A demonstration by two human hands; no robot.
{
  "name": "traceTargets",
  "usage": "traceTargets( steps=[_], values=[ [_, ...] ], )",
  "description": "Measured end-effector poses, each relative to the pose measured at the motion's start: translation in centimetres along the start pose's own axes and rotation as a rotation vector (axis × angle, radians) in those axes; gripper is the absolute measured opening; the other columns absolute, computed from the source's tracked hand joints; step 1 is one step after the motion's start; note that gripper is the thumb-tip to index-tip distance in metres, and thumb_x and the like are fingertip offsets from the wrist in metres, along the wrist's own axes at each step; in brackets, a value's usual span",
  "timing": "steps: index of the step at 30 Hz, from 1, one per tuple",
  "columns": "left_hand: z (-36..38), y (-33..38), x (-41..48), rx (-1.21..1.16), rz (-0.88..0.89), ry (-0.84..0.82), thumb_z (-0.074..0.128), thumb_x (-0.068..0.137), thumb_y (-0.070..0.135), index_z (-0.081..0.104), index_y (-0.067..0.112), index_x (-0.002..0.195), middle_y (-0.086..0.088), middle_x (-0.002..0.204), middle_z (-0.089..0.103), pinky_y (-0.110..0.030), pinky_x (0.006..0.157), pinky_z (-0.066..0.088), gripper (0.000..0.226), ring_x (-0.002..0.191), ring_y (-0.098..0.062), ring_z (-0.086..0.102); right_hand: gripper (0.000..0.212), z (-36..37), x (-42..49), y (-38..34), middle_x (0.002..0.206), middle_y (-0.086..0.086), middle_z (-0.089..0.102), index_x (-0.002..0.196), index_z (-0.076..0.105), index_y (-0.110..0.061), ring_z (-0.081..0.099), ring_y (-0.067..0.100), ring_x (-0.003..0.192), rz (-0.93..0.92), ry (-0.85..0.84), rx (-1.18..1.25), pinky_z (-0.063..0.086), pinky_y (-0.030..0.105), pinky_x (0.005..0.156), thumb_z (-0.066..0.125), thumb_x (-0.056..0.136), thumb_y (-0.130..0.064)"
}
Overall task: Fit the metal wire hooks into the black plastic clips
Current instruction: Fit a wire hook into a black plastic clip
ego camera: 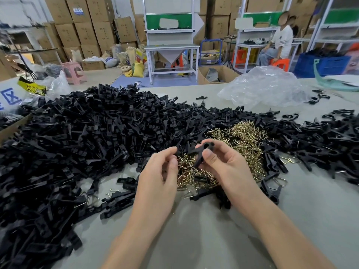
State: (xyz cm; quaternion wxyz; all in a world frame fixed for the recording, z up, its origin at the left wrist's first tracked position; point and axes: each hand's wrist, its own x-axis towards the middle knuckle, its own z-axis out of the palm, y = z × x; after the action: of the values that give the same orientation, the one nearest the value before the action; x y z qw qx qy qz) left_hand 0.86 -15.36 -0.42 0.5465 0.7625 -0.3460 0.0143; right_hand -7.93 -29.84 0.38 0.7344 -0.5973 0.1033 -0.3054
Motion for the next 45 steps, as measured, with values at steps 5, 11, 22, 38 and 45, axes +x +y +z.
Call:
traceTargets(
  steps=[5,11,22,38,45],
  values=[
    [0.6,-0.9,-0.6,0.574,0.247,-0.21,0.048,0.098,0.043,0.062,0.031,0.126,0.016,0.116,0.057,-0.029,0.097,0.037,0.034,0.114,-0.01,0.049,0.028,-0.8,0.6,-0.2,0.095,0.001,0.075,0.105,0.07,-0.015,0.069,0.014,0.088,-0.024,0.148,0.148,0.057,0.023,0.078,0.068,0.078,-0.022],
    [0.9,-1.3,-0.4,0.649,0.295,-0.181,0.058,0.096,0.037,0.069,0.032,0.104,0.014,0.101,0.061,-0.034,0.087,0.042,0.014,0.102,-0.015,0.056,0.032,-0.9,0.6,-0.6,0.087,-0.003,0.074,0.109,0.067,-0.008,0.07,0.011,0.082,-0.013,0.169,0.25,0.057,0.022,0.074,0.067,0.08,-0.021],
    [0.7,0.7,0.4,-0.306,-0.248,0.004,0.068,0.093,0.029,0.077,0.033,0.092,0.009,0.076,0.072,-0.016,0.071,0.048,0.01,0.071,-0.002,0.063,0.028,-0.8,0.5,-0.4,0.097,0.006,0.074,0.107,0.075,-0.02,0.071,0.02,0.092,0.0,0.048,0.306,0.057,0.026,0.085,0.065,0.083,-0.01],
    [-0.7,-0.4,-0.1,0.394,0.179,-0.072,0.041,0.102,0.033,0.061,0.031,0.111,0.021,0.1,0.055,-0.022,0.075,0.045,0.022,0.089,-0.003,0.056,0.027,-0.8,0.6,0.0,0.104,0.008,0.076,0.109,0.069,-0.016,0.072,0.022,0.093,0.0,0.064,0.214,0.058,0.028,0.084,0.066,0.082,-0.015],
    [-0.7,-0.2,-0.2,0.48,0.183,-0.169,0.05,0.092,-0.007,0.061,0.03,0.128,0.018,0.106,0.04,-0.026,0.071,0.048,0.053,0.088,-0.005,0.052,0.024,-0.9,0.7,0.2,0.099,0.006,0.075,0.107,0.072,-0.019,0.072,0.021,0.09,0.005,0.05,0.215,0.058,0.026,0.081,0.067,0.084,-0.017]
  ],
)
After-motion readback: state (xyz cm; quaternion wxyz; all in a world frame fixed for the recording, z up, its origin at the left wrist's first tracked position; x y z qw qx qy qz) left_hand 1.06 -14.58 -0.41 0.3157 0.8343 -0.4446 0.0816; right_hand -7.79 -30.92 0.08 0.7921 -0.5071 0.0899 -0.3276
